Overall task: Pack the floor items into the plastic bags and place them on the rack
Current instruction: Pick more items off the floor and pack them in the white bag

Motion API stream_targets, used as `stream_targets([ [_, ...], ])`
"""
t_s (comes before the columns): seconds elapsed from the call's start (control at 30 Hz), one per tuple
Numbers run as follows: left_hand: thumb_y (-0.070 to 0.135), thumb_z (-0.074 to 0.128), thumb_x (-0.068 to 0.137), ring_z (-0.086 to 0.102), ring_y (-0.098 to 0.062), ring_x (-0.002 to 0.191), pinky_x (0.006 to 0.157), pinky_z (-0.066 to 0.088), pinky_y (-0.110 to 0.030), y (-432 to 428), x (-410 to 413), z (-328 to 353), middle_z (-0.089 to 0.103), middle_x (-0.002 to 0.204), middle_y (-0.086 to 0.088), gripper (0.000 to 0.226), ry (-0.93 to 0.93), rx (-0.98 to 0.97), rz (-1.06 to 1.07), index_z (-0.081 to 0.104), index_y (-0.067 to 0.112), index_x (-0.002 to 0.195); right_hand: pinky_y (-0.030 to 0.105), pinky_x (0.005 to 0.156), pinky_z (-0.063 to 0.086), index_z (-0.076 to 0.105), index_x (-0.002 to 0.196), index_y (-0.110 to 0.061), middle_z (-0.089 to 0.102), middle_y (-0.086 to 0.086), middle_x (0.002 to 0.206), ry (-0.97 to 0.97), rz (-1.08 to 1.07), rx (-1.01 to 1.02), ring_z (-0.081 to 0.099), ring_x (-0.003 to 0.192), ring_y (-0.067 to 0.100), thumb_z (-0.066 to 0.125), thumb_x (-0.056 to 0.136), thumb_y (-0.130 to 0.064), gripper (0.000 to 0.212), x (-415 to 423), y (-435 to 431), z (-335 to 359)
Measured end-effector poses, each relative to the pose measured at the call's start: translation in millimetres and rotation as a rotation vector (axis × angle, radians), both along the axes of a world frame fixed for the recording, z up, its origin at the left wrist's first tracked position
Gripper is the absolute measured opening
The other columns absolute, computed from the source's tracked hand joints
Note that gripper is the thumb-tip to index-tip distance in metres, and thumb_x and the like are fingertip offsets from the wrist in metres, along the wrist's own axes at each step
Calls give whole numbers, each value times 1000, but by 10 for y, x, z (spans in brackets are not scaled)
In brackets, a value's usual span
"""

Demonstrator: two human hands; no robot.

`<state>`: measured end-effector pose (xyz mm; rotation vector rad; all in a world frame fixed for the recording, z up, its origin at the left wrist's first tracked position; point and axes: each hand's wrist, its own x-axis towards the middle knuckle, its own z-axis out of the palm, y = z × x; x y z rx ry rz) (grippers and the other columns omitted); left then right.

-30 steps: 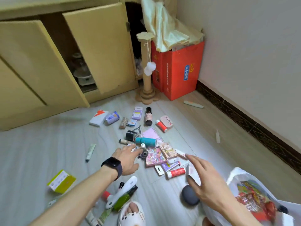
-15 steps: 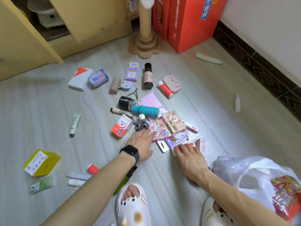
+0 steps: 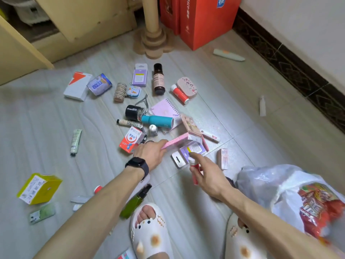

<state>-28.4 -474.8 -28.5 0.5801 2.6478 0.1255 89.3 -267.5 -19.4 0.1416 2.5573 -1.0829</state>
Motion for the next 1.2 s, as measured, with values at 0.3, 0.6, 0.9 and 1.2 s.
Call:
stream_targets([
  [0.3, 43, 41, 97, 63, -26, 96, 66, 42, -31, -274, 343, 985, 70, 107, -1, 30, 106, 100, 54, 52, 38, 125, 36, 75, 60, 66, 118, -30, 73, 6, 102, 226, -758, -907, 73, 89, 23, 86, 71, -41, 53, 1010, 568, 1611],
  [0.6, 46, 48, 96, 66, -32, 89, 60, 39, -33, 800, 716, 2172, 72, 97, -5, 28, 408, 263, -200, 59, 31, 116, 29, 68, 59, 60, 102, -37, 74, 5, 97, 381, -1223, -313, 73, 83, 17, 80, 80, -32, 30, 2407, 1715, 1778],
  [0.9, 47, 39, 98, 65, -23, 94, 66, 49, -33, 1827, 1323, 2667, 67, 103, 8, 31, 450, 389, -628, 52, 33, 122, 7, 67, 41, 55, 117, -48, 65, -29, 103, 220, -656, 238, 62, 89, -9, 70, 87, -33, 36, 2567, 1976, 1360],
  [1.2, 44, 43, 98, 61, -21, 97, 69, 42, -29, 2683, 1838, 2582, 66, 111, 8, 28, 204, 460, -656, 49, 36, 124, 27, 78, 50, 68, 107, -35, 70, -11, 111, 52, -838, -4, 66, 94, 4, 57, 94, -36, 17, 2382, 2160, 1369],
])
